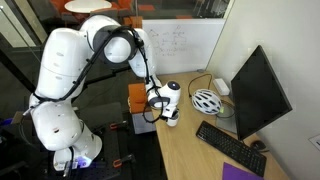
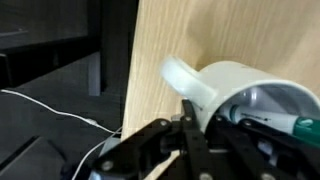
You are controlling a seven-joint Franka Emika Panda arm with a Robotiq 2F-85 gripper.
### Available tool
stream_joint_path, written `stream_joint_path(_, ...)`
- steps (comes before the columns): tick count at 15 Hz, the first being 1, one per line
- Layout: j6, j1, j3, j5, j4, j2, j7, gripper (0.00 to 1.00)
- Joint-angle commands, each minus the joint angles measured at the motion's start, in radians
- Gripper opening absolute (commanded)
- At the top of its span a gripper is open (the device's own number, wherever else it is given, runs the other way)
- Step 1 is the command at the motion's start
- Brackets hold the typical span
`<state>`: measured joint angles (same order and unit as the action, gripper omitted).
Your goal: Move the white mug to the right
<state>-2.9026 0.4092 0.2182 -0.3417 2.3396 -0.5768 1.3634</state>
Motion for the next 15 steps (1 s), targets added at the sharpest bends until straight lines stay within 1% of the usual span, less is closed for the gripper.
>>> stream_joint_path(1,-0.033,0.044,0.045,0.008,0.01,0.003,0.152,0.03)
stream_joint_path(2,-0.028,0.045,0.049,0.018,0.004,0.0,0.173,0.03)
stream_joint_path(3,-0.027,0.028,0.036,0.019,-0.008,-0.006,0.175,0.03)
stream_joint_path(5,-0.044,-0.012,-0.002,0.02,-0.03,-0.013,0.142,0.03)
stream_joint_path(8,-0.062,-0.053,-0.039,0.011,-0.065,-0.033,0.116,0.03)
stream_joint_path(12,-0.036,-0.124,-0.093,-0.003,-0.115,-0.078,0.085,0.03)
stream_joint_path(15,-0.029,-0.162,-0.12,-0.007,-0.143,-0.113,0.058,0.03)
